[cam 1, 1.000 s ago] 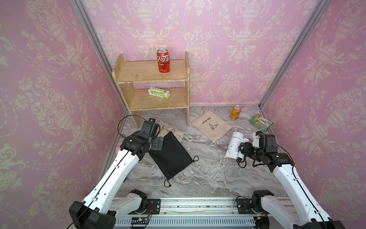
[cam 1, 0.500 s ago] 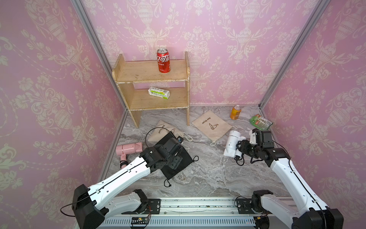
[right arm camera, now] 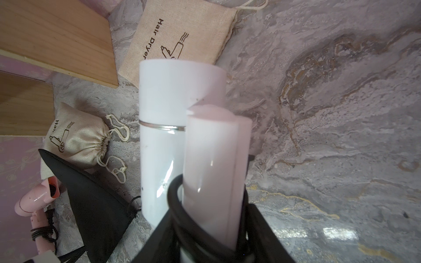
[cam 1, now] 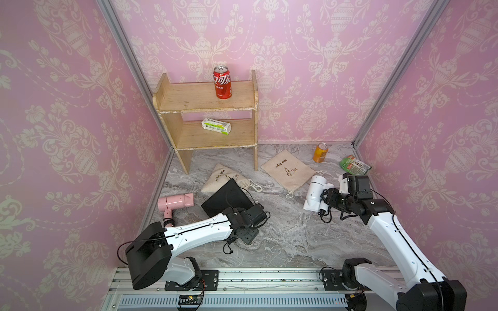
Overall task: Pack away hair dryers
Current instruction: Place the drawstring bag at the center of the board, then pick up the drawstring bag from the center of the board.
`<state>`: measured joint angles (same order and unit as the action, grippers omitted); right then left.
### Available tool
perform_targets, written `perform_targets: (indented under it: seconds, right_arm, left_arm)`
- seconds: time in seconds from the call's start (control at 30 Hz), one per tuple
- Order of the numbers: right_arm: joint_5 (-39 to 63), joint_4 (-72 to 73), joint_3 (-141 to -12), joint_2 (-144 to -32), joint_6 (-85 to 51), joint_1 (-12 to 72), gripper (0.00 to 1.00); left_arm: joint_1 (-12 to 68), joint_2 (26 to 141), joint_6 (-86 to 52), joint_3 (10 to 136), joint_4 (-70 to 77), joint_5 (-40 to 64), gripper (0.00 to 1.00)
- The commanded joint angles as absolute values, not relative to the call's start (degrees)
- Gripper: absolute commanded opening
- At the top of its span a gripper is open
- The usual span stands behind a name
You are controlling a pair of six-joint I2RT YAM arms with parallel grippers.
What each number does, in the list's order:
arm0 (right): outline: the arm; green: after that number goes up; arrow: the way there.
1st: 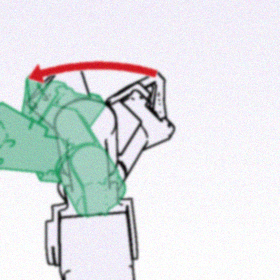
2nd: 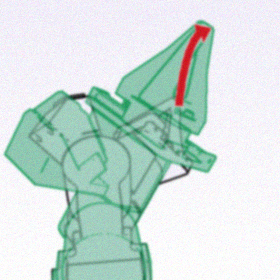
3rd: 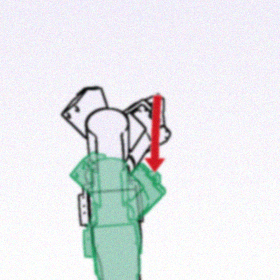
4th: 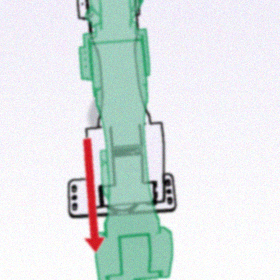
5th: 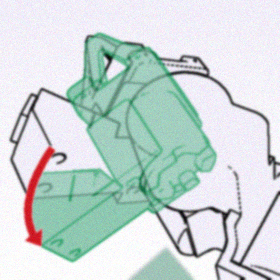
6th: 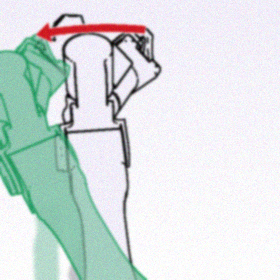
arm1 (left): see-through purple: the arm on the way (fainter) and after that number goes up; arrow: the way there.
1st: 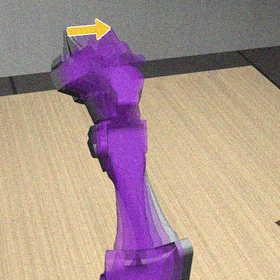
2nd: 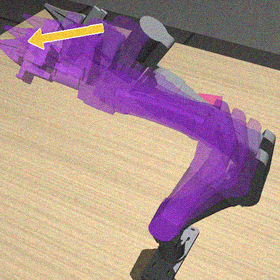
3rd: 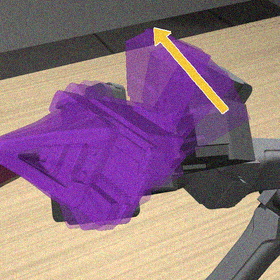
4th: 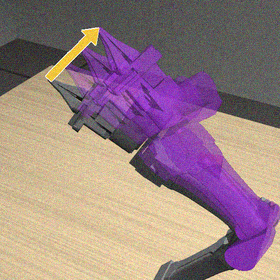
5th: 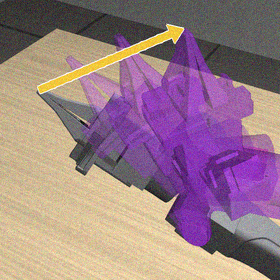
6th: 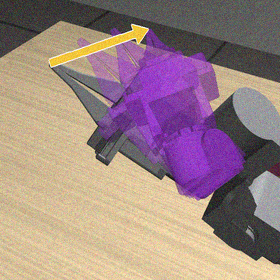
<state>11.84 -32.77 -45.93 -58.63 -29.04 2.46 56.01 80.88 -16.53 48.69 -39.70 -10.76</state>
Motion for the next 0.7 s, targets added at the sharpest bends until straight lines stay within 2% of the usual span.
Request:
perform_targets:
  seconds: [0.0, 0.1, 0.23, 0.37, 0.67]
  right_arm:
    - [12.75, -30.06, -47.52, -57.11, -28.25, 2.84, 0.24]
    - [12.83, -30.15, -47.63, -57.27, -28.06, 2.82, 0.24]
    - [13.46, -28.95, -47.11, -57.05, -28.42, 2.84, 0.25]
    - [13.59, -28.48, -46.99, -57.24, -28.65, 2.86, 0.25]
    - [13.79, -28.03, -46.21, -57.40, -28.63, 2.82, 0.25]
  left_arm:
    - [56.23, 82.95, -17.81, 48.16, -38.37, -10.62, 0.67]
    - [56.24, 84.75, -18.12, 48.04, -37.77, -10.14, 0.61]
    - [56.12, 86.53, -18.85, 46.82, -36.43, -10.41, 0.59]
    - [55.49, 87.75, -20.52, 46.85, -35.69, -11.91, 0.50]
    - [52.66, 87.98, -21.36, 46.14, -34.90, -10.65, 0.40]
